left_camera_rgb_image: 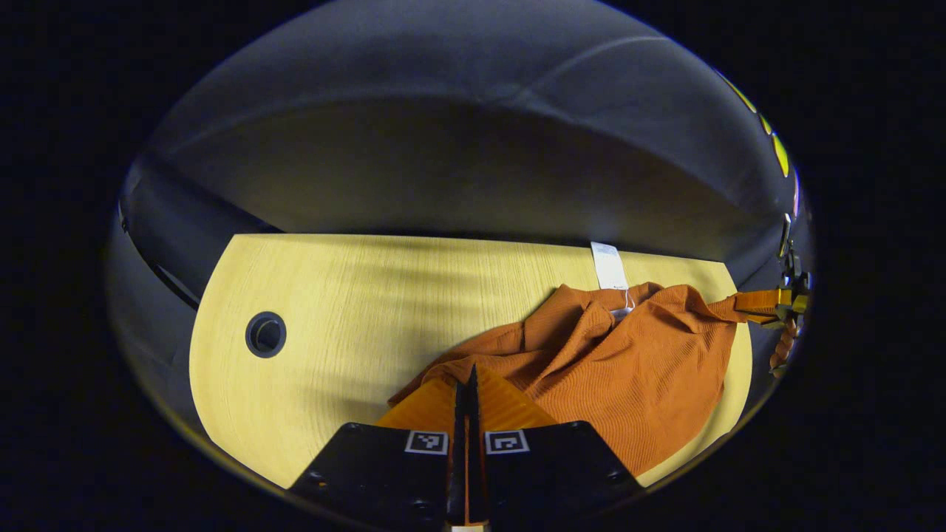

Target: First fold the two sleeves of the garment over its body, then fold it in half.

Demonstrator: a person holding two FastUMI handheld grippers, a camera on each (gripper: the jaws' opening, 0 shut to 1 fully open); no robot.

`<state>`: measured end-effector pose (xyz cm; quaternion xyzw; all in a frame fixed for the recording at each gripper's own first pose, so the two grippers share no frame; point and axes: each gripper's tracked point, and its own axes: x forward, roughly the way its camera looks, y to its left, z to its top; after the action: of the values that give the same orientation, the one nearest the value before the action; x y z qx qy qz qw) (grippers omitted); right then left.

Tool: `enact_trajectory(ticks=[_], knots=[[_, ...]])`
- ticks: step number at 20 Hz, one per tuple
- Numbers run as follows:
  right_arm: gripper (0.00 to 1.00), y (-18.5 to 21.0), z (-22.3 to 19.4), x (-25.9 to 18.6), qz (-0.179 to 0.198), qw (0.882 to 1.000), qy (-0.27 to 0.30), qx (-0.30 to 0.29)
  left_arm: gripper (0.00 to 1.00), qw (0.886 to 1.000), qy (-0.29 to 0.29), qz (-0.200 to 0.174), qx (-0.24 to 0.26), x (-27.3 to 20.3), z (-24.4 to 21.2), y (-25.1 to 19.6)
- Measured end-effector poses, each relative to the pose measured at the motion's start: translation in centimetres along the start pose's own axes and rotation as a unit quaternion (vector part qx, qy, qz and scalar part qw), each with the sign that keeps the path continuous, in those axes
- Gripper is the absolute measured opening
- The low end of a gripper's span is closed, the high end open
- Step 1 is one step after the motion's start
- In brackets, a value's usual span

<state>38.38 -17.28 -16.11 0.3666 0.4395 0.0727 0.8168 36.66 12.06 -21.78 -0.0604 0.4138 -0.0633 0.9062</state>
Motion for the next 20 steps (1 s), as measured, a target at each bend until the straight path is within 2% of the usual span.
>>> enact_trajectory(ticks=[2,3,4,6,7,8,10,11,12,13,14,18,20], knots=[[0.05,-0.1,0.7,-0.5,0.02,1.0,0.007,0.008,0.02,1.0,0.0,-0.008,-0.012,0.4,-0.3,-0.3],[0.07,-0.5,0.4,0.0,0.008,1.0,0.007,-0.001,0.19,1.0,-0.005,-0.014,-0.016,0.4,-0.1,-0.5],[0.08,-0.7,0.2,0.2,0.0,1.0,0.007,-0.006,0.23,1.0,-0.007,-0.02,-0.018,0.3,0.2,-0.8],[0.08,-0.2,0.5,0.3,0.012,1.0,0.001,0.002,0.4,0.999,-0.017,-0.031,-0.013,0.1,0.5,-1.2],[0.05,0.1,0.4,0.4,0.019,1.0,0.003,0.017,0.42,0.999,-0.023,-0.039,-0.011,0.0,0.7,-1.5],[0.1,0.3,0.7,0.2,0.025,0.999,0.0,0.032,0.43,0.999,-0.03,-0.044,-0.009,0.0,1.0,-1.7],[0.1,0.2,1.2,0.2,0.033,0.998,-0.008,0.05,0.71,0.998,-0.044,-0.039,0.001,-0.2,1.8,-1.4],[0.01,0.6,1.5,0.0,0.048,0.997,-0.013,0.064,0.85,0.998,-0.054,-0.037,0.001,-0.4,2.3,-1.0],[0.05,1.2,1.6,0.1,0.066,0.995,-0.017,0.079,0.93,0.997,-0.065,-0.035,-0.003,-0.7,2.8,-0.8],[0.24,1.7,1.9,-0.1,0.079,0.992,-0.02,0.092,0.93,0.997,-0.074,-0.033,-0.009,-0.6,3.2,-1.0],[0.2,2.2,1.9,-0.2,0.083,0.992,-0.024,0.096,0.94,0.996,-0.08,-0.031,-0.017,-0.8,3.5,-0.9],[0.2,2.3,2.2,-0.4,0.077,0.991,-0.039,0.097,0.97,0.996,-0.073,-0.018,-0.047,-1.6,3.0,-0.2],[0.21,3.6,2.6,-1.3,0.103,0.985,-0.042,0.133,0.97,0.993,-0.076,-0.029,-0.084,-2.6,2.8,-0.6]])
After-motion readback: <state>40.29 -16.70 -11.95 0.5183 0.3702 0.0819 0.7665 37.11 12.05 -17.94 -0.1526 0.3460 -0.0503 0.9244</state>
